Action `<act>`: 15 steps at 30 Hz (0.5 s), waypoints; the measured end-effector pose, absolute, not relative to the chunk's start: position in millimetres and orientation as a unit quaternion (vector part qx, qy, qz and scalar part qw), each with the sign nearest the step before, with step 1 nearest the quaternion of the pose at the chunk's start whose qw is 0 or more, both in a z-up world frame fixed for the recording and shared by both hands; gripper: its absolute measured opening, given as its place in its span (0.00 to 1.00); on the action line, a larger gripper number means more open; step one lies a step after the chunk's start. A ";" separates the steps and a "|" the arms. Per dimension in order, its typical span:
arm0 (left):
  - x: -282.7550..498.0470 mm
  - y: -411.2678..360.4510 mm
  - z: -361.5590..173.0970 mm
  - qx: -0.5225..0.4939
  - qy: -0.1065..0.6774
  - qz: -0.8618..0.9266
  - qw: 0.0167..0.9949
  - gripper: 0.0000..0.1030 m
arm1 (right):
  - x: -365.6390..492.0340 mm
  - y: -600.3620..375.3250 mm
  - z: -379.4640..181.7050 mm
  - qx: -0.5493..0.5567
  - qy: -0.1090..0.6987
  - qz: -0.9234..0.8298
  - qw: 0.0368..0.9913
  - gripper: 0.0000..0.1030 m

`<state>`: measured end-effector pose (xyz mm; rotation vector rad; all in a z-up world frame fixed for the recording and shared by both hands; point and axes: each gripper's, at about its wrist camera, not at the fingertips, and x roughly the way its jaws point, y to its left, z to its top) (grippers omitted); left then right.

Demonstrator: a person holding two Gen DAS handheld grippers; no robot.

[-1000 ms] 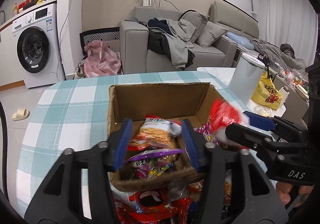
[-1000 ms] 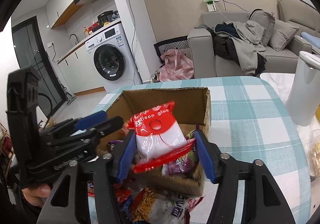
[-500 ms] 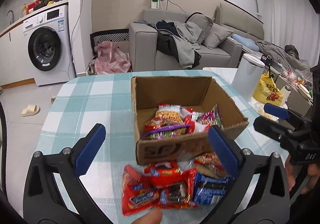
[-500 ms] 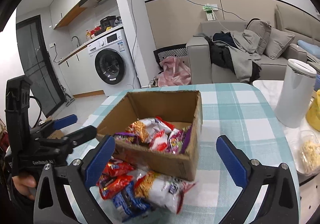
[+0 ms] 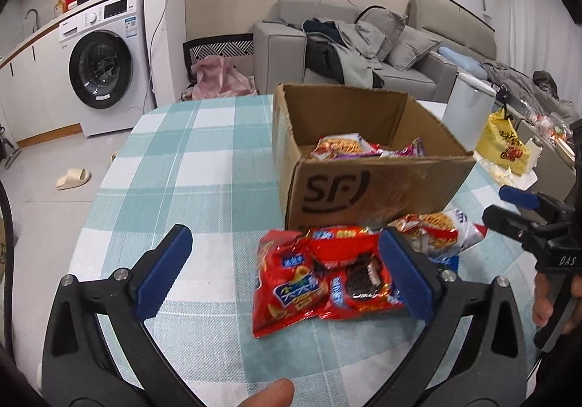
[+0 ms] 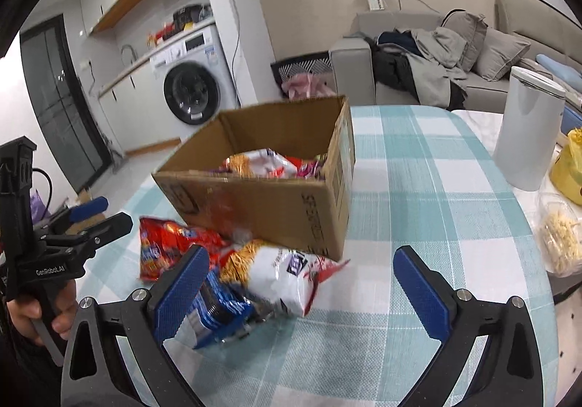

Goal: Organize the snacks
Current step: 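Withdraw both open tools back toward the remaining red snack bags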

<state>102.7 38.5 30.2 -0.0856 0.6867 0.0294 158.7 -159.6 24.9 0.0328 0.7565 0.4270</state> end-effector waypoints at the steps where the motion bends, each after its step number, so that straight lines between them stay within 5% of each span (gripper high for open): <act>1: 101.8 38.6 28.2 -0.043 0.336 0.014 0.941 0.99 | 158.2 -159.6 24.1 0.016 0.365 0.206 0.908 1.00; 15: 107.2 40.9 3.8 -0.050 0.367 0.018 0.928 0.99 | 163.4 -158.5 13.5 0.023 0.388 0.210 0.897 1.00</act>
